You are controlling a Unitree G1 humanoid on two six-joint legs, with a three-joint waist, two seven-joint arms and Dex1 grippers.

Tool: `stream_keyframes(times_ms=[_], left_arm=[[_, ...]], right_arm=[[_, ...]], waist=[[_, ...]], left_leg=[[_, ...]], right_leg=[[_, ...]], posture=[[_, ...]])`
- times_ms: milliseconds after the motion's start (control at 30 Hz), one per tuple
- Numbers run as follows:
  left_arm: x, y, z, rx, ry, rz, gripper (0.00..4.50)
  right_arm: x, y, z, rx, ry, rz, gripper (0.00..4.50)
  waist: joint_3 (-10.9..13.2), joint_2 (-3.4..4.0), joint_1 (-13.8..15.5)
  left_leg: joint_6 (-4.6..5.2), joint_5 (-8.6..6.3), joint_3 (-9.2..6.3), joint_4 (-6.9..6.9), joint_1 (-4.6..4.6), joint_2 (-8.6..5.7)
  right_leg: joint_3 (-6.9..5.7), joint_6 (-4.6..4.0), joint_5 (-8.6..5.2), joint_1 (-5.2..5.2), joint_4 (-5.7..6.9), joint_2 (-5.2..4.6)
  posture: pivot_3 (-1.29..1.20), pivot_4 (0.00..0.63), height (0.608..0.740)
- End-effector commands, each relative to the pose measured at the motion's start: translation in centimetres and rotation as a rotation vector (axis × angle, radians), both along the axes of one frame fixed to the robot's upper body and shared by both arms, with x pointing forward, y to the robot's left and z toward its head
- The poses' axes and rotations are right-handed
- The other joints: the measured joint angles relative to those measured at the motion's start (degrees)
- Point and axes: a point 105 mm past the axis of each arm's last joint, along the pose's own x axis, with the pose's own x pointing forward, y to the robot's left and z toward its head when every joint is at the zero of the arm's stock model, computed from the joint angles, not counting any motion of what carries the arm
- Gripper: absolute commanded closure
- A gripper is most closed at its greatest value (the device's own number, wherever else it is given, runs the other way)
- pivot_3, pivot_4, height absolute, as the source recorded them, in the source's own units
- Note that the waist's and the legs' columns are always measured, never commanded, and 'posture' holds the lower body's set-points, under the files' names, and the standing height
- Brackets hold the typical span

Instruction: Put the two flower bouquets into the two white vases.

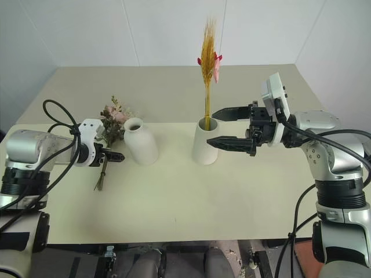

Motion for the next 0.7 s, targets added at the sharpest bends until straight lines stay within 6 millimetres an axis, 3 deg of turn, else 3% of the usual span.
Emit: stream_keyframes(times_ms=[33,300,367,467,567,700], left_arm=[[0.2,1.1,0.6,0.034,-0.029,0.038,1.51],[-0.6,3.1,0.6,0.042,-0.033,0.107,4.02],[-0.8,3.5,0.6,0.041,-0.038,0.121,4.41],[-1.2,4.1,0.8,0.038,-0.065,0.144,4.41],[-1.0,5.1,2.8,0.023,-0.236,0.176,4.41],[-1.4,6.6,9.1,-0.018,-0.724,0.184,4.41]], right_arm=[[-0.6,-0.4,1.6,0.022,-0.071,-0.005,0.00],[-0.4,-0.5,1.5,0.039,-0.060,-0.026,0.00],[-0.4,-0.6,1.4,0.042,-0.058,-0.031,0.00],[-0.4,-0.6,1.3,0.046,-0.054,-0.036,0.00],[-0.4,-0.7,1.1,0.042,-0.049,-0.042,0.00],[-0.4,-1.2,0.9,0.050,-0.034,-0.059,0.00]], waist=[[0.0,0.00,-0.1],[0.0,0.00,0.0],[0.0,0.00,0.0],[0.0,0.00,-0.1],[0.0,0.00,-0.1],[0.0,-0.03,0.2]], left_leg=[[0.00,0.00,0.00,0.00,0.00,0.00],[0.00,0.00,0.00,0.02,0.03,0.00],[0.00,0.00,-0.01,0.03,0.02,0.00],[0.00,0.00,-0.01,0.03,0.03,0.00],[0.00,0.00,-0.01,0.02,0.02,0.00],[-0.01,0.01,-0.02,0.04,-0.03,0.03]], right_leg=[[0.00,0.00,0.00,-0.01,0.01,0.00],[0.00,0.00,0.00,0.01,0.05,-0.01],[0.00,0.00,0.00,0.01,0.05,-0.01],[0.00,0.00,0.00,0.01,0.05,-0.01],[0.01,0.00,0.00,-0.01,0.05,-0.01],[0.00,-0.02,0.01,-0.05,0.05,-0.03]], posture=[[0.00,0.150,0.740],[0.00,0.150,0.740],[0.00,0.150,0.740],[0.00,0.150,0.740],[0.00,0.150,0.740],[0.00,0.150,0.740]])
